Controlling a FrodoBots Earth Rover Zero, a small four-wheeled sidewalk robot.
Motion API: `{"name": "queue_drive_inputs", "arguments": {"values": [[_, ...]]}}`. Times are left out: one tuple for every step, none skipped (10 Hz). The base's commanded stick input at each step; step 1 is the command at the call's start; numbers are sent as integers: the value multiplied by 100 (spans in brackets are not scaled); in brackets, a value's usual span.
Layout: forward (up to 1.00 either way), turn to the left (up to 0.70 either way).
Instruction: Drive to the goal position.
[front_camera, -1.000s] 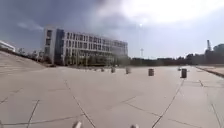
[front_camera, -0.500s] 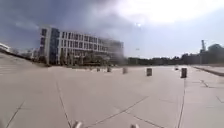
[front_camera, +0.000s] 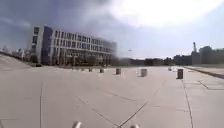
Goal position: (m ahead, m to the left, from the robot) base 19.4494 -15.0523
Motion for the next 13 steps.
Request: {"name": "queue_drive_inputs", "arguments": {"values": [[70, 0], [70, 0], [70, 0], [70, 0], [70, 0], [70, 0], [70, 0], [70, 0], [70, 0], [70, 0], [70, 0], [70, 0], [70, -4]]}}
